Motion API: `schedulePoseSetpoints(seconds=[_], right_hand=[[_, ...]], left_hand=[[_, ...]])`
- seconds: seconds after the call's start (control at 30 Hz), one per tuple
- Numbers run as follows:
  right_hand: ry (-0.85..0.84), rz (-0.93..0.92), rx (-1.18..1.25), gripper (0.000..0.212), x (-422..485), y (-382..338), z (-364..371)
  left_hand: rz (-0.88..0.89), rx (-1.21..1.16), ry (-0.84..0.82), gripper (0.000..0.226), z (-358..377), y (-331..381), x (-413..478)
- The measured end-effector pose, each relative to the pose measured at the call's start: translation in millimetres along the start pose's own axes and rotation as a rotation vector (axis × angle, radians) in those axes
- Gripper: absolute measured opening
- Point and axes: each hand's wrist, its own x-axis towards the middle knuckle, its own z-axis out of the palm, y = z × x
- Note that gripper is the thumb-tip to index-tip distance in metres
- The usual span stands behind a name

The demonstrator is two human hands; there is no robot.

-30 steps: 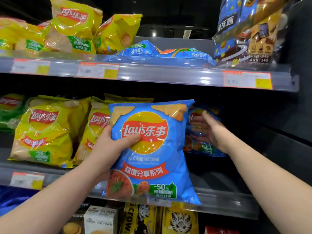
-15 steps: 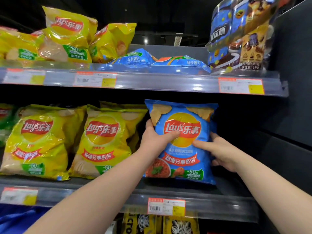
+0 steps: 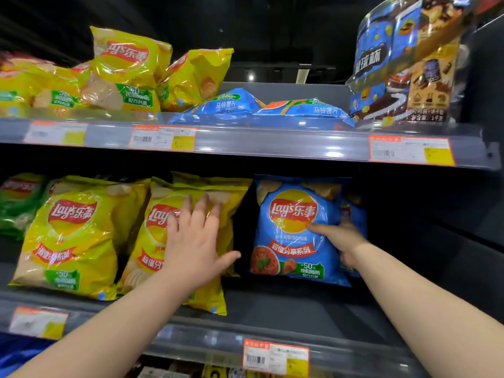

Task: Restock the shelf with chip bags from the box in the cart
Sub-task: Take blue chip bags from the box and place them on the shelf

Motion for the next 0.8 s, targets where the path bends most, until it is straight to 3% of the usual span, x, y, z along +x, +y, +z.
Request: schedulePoseSetpoints(seconds=[0.17, 0.3, 0.4, 0.5, 0.67, 0.8], right_hand=[[-0.03, 0.017, 0.009, 0.071, 22.4, 7.1, 21.0], [-0.069, 0.039, -0.05, 0.041, 26.8, 6.4, 32.1], [-0.078, 0.03, -0.128, 0.043, 36.0, 10.8, 32.5], [-0.043, 0.024, -0.248, 0.048, 44.1, 15.8, 36.0], [0.077, -0.035, -0.368, 0.073, 59.3, 21.9, 37.9], [0.168, -0.095, -0.492, 0.069, 33.4, 1.7, 42.0]], left_hand=[[-0.054, -0.015, -0.185, 0.124, 9.4, -24.4, -10.3], [-0.069, -0.05, -0.256, 0.118, 7.7, -24.5, -8.7], [-0.078, 0.018, -0.284, 0.113, 3.5, -20.2, -6.2], [-0.032, 0.019, -0.29, 0.135, 7.0, -23.2, -3.2], [-0.025, 0.014, -0.29, 0.131, 10.6, -26.2, -0.3], [-0.051, -0.003, -0.335, 0.114, 4.7, -21.7, -1.9]])
